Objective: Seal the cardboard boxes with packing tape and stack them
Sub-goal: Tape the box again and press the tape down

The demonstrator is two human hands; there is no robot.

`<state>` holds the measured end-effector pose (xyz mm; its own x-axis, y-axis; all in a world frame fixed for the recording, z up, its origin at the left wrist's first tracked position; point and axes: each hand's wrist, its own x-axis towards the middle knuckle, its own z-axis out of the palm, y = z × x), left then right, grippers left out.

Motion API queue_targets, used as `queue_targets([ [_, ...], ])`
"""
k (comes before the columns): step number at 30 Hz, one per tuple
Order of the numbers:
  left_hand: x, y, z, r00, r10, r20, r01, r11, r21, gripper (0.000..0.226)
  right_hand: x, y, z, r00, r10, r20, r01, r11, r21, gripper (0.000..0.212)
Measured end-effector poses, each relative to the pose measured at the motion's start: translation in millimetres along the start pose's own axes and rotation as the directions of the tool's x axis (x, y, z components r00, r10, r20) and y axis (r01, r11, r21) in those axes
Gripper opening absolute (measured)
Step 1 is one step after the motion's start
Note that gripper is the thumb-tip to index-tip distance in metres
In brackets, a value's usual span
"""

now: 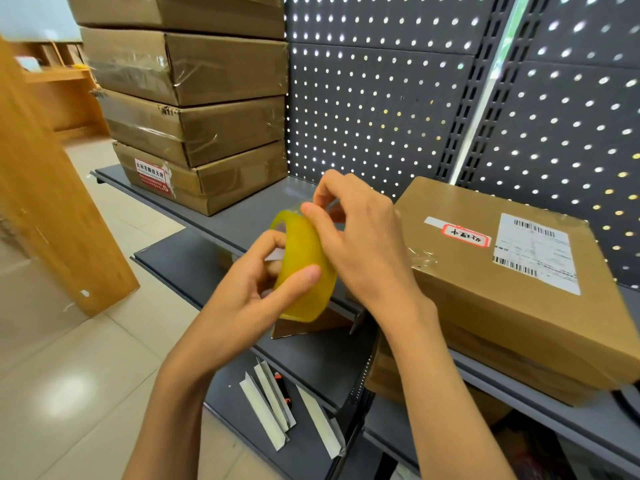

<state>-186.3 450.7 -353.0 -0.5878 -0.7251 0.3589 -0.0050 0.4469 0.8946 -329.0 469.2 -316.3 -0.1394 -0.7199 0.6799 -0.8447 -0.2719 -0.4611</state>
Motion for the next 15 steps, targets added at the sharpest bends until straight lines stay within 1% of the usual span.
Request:
queue_targets([
  [1, -2, 1, 2, 1.0, -0.009, -0.01, 0.009, 1.0, -0.03, 0.023, -1, 0, 2, 0.999, -0.039, -0.013, 0.038, 0.997, -0.064, 0.013],
  [3, -4, 8, 6, 0.992, -0.063, -0.107, 0.053, 0.994, -0.094, 0.022, -4, -2, 3, 0.984, -0.142, -0.105, 0.126, 0.981, -0.146, 0.012],
  [5, -4, 13, 11, 0.955, -0.217, -0.201, 0.172, 0.96, -0.221, 0.022, -7, -7, -1, 0.954, -0.199, -0.222, 0.166, 0.973, -0.158, 0.012],
  [6, -4, 15, 14, 0.933, -0.29, -0.214, 0.231, 0.937, -0.262, 0.024, -7, -9, -3, 0.944, -0.219, -0.248, 0.184, 0.97, -0.159, 0.013],
  [7, -5, 15, 16, 0.916, -0.344, -0.205, 0.281, 0.917, -0.284, 0.026, -8, -9, -7, 0.944, -0.225, -0.239, 0.191, 0.969, -0.158, 0.013],
  [8, -8, 17, 18, 0.905, -0.386, -0.181, 0.321, 0.896, -0.306, 0.03, -10, -8, -10, 0.957, -0.202, -0.209, 0.174, 0.974, -0.144, 0.014],
  [9, -10, 19, 20, 0.899, -0.413, -0.147, 0.349, 0.878, -0.329, 0.033, -11, -3, -13, 0.974, -0.145, -0.175, 0.127, 0.985, -0.113, 0.014],
  [11, -14, 27, 26, 0.898, -0.436, -0.05, 0.392, 0.848, -0.358, 0.037, -12, 9, -22, 0.992, 0.009, -0.129, -0.017, 0.998, -0.06, 0.016],
  [13, -17, 34, 34, 0.908, -0.416, 0.059, 0.409, 0.844, -0.346, 0.034, -12, 24, -34, 0.984, 0.147, -0.096, -0.154, 0.986, -0.069, 0.018],
  [15, -18, 36, 43, 0.907, -0.4, 0.129, 0.419, 0.836, -0.354, 0.034, -13, 36, -46, 0.963, 0.267, -0.042, -0.27, 0.958, -0.093, 0.018],
])
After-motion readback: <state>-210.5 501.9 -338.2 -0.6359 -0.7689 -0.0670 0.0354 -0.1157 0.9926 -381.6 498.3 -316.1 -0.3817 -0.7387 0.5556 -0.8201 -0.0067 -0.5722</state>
